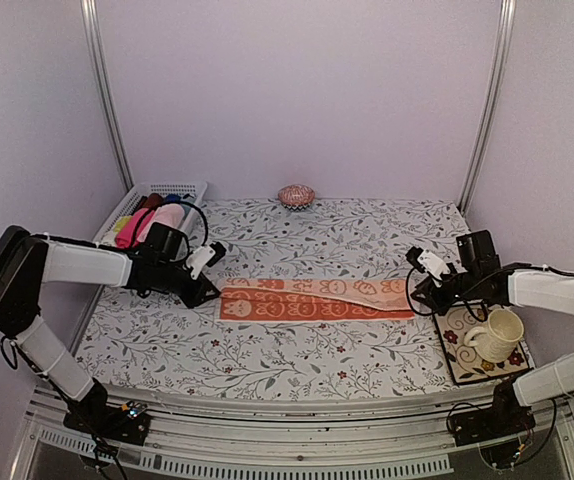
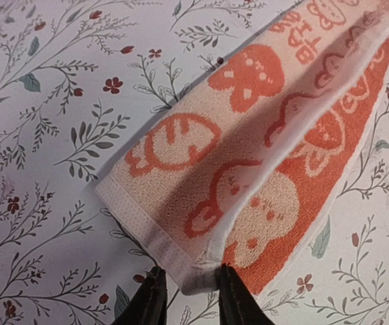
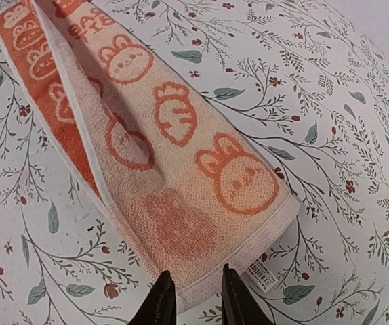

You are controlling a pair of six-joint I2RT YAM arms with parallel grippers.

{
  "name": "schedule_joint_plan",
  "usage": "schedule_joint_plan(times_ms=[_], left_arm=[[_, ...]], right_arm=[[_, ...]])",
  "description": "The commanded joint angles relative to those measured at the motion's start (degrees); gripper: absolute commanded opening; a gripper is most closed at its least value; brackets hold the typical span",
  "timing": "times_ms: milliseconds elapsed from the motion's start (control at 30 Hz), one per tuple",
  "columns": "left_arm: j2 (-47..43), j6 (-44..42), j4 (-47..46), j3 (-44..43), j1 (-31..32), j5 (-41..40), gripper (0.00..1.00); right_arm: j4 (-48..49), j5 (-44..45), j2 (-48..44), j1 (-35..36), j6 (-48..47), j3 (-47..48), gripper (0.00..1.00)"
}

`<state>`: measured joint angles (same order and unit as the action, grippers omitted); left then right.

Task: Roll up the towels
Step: Fold the towel at the center of the board, then smooth out the towel at the center of the board.

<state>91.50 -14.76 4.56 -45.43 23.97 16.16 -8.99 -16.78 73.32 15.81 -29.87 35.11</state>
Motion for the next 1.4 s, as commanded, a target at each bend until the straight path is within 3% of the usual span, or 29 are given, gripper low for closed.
schedule_joint_plan(times_ms=[0, 67, 133, 267, 400, 600, 767, 967, 1067, 1200, 1367], left_arm=[[-1.3, -0.7, 0.3, 0.7, 1.3, -4.0, 0.29], [-1.5, -0.7, 0.6, 0.9, 1.4, -4.8, 0.31], [-2.1, -0.6, 0.7, 1.1, 1.5, -5.0, 0.4], [-3.4, -0.1, 1.5, 1.4, 1.7, -6.1, 0.73], [-6.2, 0.2, 1.8, 1.4, 1.9, -6.5, 0.96], [-14.2, 0.4, -0.1, 3.6, 1.7, -6.7, 0.97], [-10.3, 2.9, 4.3, -1.1, 2.0, -4.6, 0.97], [-7.6, -4.2, 10.0, -2.2, 6.0, -7.4, 0.94], [-6.2, -8.2, 11.9, -3.4, 7.3, -11.2, 0.9], [-3.1, -12.4, 14.5, -6.3, 8.9, -14.9, 0.75], [0.4, -16.1, 16.2, -8.6, 10.1, -14.9, 0.7]], right_arm=[[-1.6, 1.9, -0.1, 0.9, -1.5, -0.9, 0.25], [-2.3, 3.6, 0.8, 1.0, -1.3, -0.7, 0.24], [-2.4, 4.7, 1.1, 1.0, -1.2, -0.3, 0.25], [-1.4, 6.9, 1.1, 1.0, -0.3, 0.0, 0.35], [-1.8, 9.3, 1.5, 1.0, 1.6, 2.1, 0.48], [-7.1, 11.5, 6.5, 0.5, 12.5, 12.1, 0.65], [-12.2, 5.6, 12.4, 0.7, 19.6, 20.2, 0.68], [-13.2, 2.6, 11.9, 1.1, 19.4, 21.5, 0.68], [-15.4, 1.9, 13.0, 1.2, 18.0, 22.6, 0.68], [-14.4, 0.3, 13.3, 1.2, 18.5, 22.2, 0.68], [-14.3, -1.0, 14.6, 1.5, 19.6, 23.4, 0.69]])
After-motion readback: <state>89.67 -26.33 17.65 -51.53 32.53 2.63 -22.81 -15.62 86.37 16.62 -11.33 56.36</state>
